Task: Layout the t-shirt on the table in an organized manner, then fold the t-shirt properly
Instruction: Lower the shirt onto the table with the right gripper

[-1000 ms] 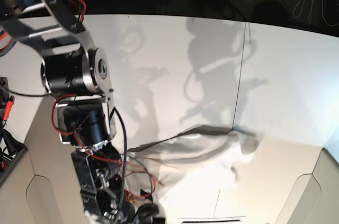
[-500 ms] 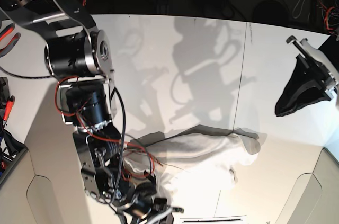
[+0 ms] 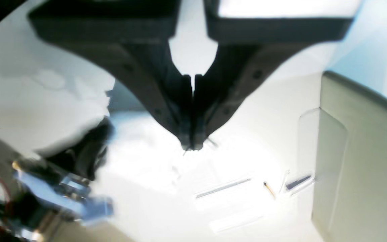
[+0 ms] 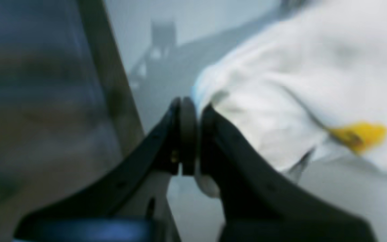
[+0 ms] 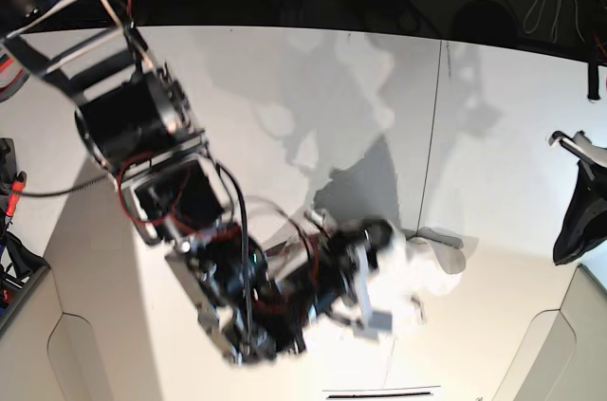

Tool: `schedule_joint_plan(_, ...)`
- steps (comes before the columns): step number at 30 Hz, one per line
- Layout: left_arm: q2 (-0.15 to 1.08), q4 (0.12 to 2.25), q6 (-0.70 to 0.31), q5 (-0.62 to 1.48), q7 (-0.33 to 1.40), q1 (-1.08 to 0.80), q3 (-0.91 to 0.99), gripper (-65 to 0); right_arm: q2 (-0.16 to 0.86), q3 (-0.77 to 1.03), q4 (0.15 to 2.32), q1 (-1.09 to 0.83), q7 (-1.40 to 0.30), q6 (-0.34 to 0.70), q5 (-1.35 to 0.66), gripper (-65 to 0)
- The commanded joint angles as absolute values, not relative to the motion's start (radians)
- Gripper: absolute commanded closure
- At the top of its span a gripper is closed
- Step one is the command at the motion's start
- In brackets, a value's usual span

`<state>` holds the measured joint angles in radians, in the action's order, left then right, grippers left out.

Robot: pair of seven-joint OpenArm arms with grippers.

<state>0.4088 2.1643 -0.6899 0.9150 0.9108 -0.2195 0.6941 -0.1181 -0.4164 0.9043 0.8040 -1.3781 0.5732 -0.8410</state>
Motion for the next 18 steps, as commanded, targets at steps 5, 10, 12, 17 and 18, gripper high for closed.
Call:
schedule_joint_plan(5,0.439,2.033,-0.698,0.953,0.867,-0.213,0.682,0.0,-0.024,-0.445,0.92,0.745,-1.305,0.561,-0.81,0.0)
schedule_joint_plan(10,0.455,1.869,-0.698,0.954,0.833,-0.161,0.601,-10.4,0.034,-0.42,0.92,0.722,-1.281,0.545,-0.801,0.0)
schedule_joint_plan(12,0.472,1.822,-0.698,0.953,0.833,-0.121,0.535,-21.5,0.044,-0.365,0.92,0.722,-1.253,0.534,-0.762,0.0)
schedule_joint_plan(17,0.477,1.779,-0.698,0.888,0.833,-0.012,0.339,-25.0,0.047,-0.097,0.92,0.722,-1.087,0.467,-0.616,0.0)
schedule_joint_plan(18,0.477,1.777,-0.698,0.874,0.833,0.005,0.302,-25.0,0.047,-0.038,0.92,0.722,-1.039,0.453,-0.604,0.0)
